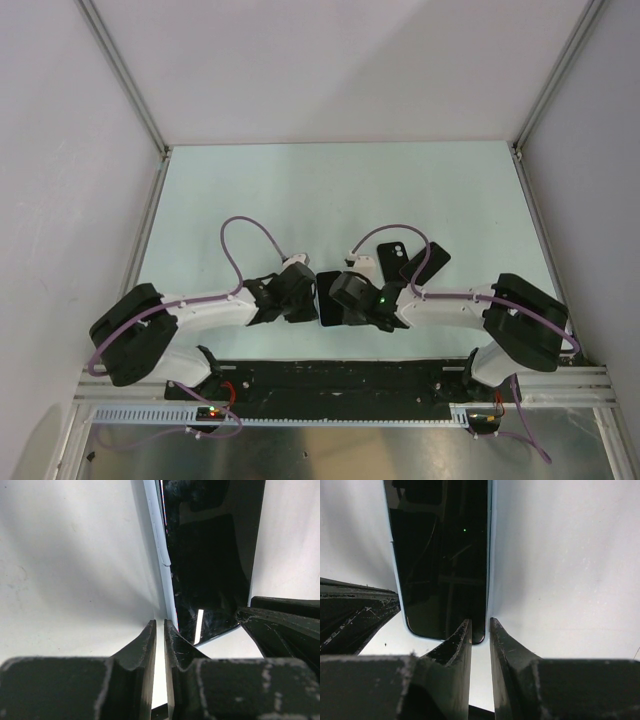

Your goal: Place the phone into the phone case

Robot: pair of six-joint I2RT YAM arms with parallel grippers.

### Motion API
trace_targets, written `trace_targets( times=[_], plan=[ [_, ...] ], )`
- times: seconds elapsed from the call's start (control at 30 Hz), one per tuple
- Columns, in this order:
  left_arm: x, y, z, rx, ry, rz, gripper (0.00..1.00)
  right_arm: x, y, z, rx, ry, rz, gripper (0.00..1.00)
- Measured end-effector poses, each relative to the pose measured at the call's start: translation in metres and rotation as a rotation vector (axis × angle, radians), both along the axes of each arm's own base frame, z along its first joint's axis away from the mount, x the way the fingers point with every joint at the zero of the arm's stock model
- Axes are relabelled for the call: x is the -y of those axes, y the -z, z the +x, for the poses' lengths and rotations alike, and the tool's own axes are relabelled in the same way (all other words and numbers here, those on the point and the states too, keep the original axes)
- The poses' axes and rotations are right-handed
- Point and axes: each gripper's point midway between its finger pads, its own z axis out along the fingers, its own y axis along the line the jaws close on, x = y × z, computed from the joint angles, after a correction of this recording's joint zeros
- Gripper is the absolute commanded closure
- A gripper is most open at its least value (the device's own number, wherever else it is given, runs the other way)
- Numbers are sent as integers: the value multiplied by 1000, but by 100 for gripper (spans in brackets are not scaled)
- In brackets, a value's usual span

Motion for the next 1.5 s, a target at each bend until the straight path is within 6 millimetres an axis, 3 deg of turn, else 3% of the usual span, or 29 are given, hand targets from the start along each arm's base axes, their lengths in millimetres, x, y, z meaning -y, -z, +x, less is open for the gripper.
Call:
trace_targets(
  times=[0.2,0.43,0.57,0.67,0.87,1.03,1.3,1.5],
  plan=[
    [-2,0,3,-14,-8,-8,80,-1,0,0,23,7,-13,90],
    [-13,-5,20,-10,-44,13,75,-6,-9,4,21,-15,3,61],
    [-17,-15,35,11,-64,11,71,-5,-12,10,-37,-37,38,50],
    [-20,-24,48,31,-83,10,67,3,-14,23,-54,-32,41,50],
    [-17,-50,84,92,-128,-11,65,4,-45,77,-6,29,118,51],
    [-16,-47,105,90,-149,8,65,-6,-53,114,21,58,164,54],
    [-22,-22,108,36,-144,67,65,-8,-22,121,-47,57,128,60],
    [-22,-16,105,17,-132,74,65,-13,-20,121,-54,47,134,62]
  ],
)
